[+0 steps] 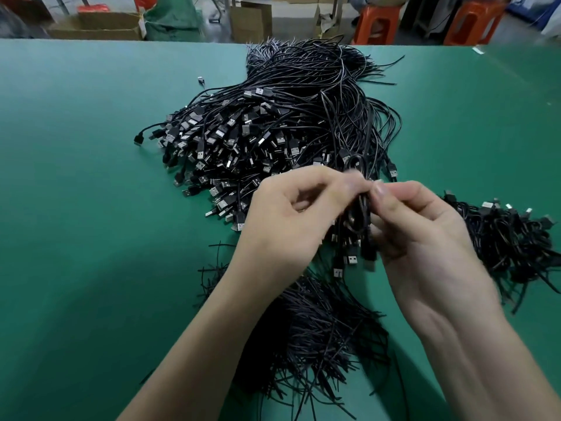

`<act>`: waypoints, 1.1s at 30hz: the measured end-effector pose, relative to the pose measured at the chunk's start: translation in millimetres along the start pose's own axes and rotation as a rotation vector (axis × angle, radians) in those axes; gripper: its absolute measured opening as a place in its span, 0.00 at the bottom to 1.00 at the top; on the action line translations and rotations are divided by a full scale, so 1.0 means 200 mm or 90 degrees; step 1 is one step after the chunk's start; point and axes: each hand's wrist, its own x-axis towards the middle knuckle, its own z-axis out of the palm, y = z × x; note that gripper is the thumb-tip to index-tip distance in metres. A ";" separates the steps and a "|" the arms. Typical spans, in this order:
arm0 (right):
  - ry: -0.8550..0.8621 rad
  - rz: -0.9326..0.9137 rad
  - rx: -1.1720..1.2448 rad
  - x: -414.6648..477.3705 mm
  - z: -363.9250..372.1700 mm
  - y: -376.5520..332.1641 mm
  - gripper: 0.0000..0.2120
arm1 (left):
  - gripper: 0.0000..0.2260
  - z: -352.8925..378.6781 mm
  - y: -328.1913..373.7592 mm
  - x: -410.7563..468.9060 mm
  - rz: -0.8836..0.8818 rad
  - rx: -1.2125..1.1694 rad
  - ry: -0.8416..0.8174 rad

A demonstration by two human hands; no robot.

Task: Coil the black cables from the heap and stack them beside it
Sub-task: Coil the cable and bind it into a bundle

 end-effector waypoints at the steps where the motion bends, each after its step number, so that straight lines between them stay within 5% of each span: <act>1: 0.001 -0.005 -0.005 0.00 0.01 0.01 0.06 | 0.03 -0.01 0.00 0.01 -0.009 -0.015 0.001; 6: -0.020 0.061 0.076 -0.01 0.04 0.00 0.04 | 0.23 -0.04 -0.01 0.03 0.021 0.087 0.048; 12: -0.009 0.172 0.246 0.01 0.04 -0.01 0.05 | 0.10 -0.02 -0.02 0.01 0.167 0.263 0.064; 16: 0.014 0.135 0.213 0.01 0.02 -0.02 0.04 | 0.06 -0.03 -0.01 0.01 0.018 0.088 -0.015; 20: 0.029 0.101 0.130 0.01 0.02 0.00 0.05 | 0.18 -0.04 0.02 0.02 -0.094 -0.037 -0.073; 25: 0.037 0.038 0.036 0.00 0.02 0.00 0.03 | 0.03 -0.05 -0.02 0.02 -0.192 -0.101 -0.074; 30: 0.011 -0.026 0.019 -0.02 0.02 -0.01 0.04 | 0.23 -0.05 -0.05 0.03 -0.267 -0.184 -0.087; 33: -0.026 -0.084 -0.025 -0.03 0.03 -0.02 0.05 | 0.19 -0.05 -0.06 0.03 -0.249 -0.195 -0.089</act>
